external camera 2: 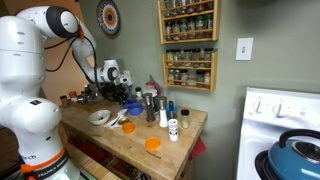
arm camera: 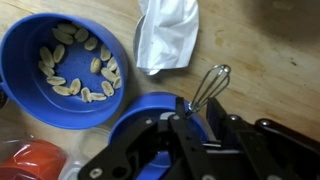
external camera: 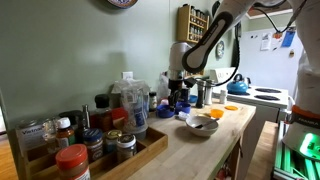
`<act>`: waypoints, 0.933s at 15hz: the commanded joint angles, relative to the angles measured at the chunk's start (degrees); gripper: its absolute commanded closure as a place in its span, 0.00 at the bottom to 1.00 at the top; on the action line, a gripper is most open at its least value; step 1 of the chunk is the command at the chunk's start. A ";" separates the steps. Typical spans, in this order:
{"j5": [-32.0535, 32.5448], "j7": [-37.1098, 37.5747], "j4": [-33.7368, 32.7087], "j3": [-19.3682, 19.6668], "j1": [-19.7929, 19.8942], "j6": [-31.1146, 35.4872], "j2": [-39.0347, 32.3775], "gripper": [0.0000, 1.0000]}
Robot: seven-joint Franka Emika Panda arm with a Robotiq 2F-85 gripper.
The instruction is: Remove the stirrer from the navy blue bowl on the left and put it in the white bowl
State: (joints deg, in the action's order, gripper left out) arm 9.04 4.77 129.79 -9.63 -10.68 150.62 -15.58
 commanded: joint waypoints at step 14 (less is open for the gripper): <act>-4.48 -9.08 6.60 -0.43 -0.49 -15.25 17.60 0.97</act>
State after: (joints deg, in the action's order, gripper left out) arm 8.07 0.80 131.76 -9.30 -12.22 142.63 -4.78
